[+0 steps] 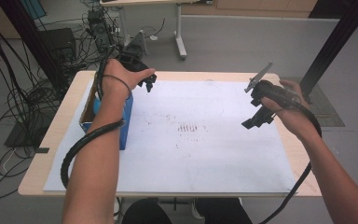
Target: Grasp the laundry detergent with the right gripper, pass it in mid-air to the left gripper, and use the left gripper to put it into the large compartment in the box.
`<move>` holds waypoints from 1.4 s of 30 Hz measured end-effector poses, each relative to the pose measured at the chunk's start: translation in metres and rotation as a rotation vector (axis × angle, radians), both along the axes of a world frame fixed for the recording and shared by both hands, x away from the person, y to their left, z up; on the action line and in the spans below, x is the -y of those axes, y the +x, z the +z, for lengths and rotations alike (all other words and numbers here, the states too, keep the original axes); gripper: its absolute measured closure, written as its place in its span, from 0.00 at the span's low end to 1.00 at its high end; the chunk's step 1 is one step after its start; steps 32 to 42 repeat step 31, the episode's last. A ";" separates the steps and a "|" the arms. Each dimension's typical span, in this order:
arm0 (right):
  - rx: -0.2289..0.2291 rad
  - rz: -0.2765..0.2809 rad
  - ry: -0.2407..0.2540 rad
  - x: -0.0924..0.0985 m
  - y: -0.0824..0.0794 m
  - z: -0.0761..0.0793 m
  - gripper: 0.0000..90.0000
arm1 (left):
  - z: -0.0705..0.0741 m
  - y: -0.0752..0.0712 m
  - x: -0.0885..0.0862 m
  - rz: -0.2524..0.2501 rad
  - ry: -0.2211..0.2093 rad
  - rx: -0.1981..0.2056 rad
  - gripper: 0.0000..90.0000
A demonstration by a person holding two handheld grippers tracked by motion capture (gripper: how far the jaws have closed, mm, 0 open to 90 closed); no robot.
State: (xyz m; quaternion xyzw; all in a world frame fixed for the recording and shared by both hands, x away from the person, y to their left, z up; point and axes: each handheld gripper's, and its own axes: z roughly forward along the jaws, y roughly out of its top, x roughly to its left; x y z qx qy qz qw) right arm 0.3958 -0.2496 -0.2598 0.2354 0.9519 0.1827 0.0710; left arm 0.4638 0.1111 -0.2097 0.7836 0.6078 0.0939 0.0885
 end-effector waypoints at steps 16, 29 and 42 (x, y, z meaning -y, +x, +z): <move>-0.005 0.001 -0.021 0.002 -0.005 -0.003 0.05 | -0.005 0.005 0.041 -0.072 -0.004 0.018 0.13; 0.002 0.005 -0.025 -0.002 -0.008 -0.002 0.05 | 0.000 0.003 0.045 -0.081 -0.017 0.057 0.13; 0.012 0.003 -0.019 -0.002 -0.008 -0.002 0.04 | 0.000 0.004 0.044 -0.076 -0.046 0.069 0.13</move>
